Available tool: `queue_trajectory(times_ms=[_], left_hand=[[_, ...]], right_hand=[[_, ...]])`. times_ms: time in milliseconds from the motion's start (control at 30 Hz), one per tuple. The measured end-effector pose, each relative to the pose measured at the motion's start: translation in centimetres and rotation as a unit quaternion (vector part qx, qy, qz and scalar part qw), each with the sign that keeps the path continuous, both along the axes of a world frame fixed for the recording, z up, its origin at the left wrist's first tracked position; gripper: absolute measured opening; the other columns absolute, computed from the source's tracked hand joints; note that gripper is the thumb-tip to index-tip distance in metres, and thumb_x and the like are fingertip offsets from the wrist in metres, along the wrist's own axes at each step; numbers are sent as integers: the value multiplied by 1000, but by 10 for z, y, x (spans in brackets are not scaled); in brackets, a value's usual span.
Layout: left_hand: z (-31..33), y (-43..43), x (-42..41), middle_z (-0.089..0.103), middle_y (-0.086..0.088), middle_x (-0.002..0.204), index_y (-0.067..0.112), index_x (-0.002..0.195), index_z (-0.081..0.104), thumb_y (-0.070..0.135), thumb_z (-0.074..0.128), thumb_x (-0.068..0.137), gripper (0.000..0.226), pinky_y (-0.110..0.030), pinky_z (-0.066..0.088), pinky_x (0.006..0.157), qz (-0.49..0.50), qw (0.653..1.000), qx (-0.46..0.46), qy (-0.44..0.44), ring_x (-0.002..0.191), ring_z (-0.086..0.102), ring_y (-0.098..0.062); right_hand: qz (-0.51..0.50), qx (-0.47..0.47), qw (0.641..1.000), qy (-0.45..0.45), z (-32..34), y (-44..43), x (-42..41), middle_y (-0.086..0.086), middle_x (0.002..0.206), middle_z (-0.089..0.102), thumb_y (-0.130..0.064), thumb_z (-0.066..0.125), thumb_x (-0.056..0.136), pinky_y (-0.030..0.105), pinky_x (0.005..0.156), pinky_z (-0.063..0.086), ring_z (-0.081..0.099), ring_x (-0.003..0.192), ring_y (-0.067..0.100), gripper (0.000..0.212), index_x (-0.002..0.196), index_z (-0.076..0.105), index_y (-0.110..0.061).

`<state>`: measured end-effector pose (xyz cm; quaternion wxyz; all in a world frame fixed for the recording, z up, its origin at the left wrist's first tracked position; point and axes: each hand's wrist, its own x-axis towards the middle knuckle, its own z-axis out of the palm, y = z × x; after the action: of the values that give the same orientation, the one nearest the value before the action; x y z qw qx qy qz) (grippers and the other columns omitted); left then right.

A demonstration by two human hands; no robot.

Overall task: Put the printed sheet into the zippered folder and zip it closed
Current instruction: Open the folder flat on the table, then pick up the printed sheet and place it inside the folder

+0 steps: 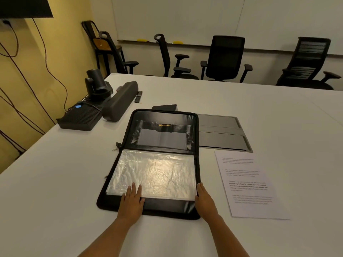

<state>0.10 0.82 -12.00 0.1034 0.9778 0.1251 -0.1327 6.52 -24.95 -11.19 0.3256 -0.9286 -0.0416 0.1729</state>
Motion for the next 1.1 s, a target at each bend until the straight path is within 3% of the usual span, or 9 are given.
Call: queue_trajectory(times_ms=[167, 633, 767, 1100], left_hand=[[0, -17, -20, -3, -9, 161, 17, 151, 1, 34, 20, 103, 55, -40, 6, 120, 7, 1000, 2, -1, 149, 1, -24], [10, -41, -33, -1, -10, 160, 14, 151, 3, 37, 21, 102, 56, -42, 3, 121, -25, 998, -36, 38, 149, 0, -23], [21, -57, -25, 4, -9, 160, 14, 151, 6, 35, 21, 103, 54, -41, 4, 121, -45, 997, -62, 19, 149, 4, -21], [48, -124, 20, 26, -7, 155, 13, 147, 27, 33, 30, 102, 49, -33, 20, 118, -25, 982, -171, -71, 144, 23, -21]], right_hand=[[33, -23, 999, -22, 2, -12, -18, 9, 159, 8, -12, 37, 99, 22, 114, 14, 18, 145, 19, 59, 148, 6, -6], [4, -12, 1000, -9, 10, -22, -50, 7, 155, 24, -13, 38, 99, 24, 115, 19, 28, 141, 19, 52, 147, 19, -9], [1, -18, 999, -35, 16, -27, -52, 10, 146, 40, -10, 38, 98, 23, 107, 30, 41, 132, 21, 47, 144, 29, -11], [-68, -37, 992, -103, 36, -83, -30, 9, 148, 35, -15, 41, 98, 30, 112, 26, 31, 136, 23, 48, 144, 28, -12]])
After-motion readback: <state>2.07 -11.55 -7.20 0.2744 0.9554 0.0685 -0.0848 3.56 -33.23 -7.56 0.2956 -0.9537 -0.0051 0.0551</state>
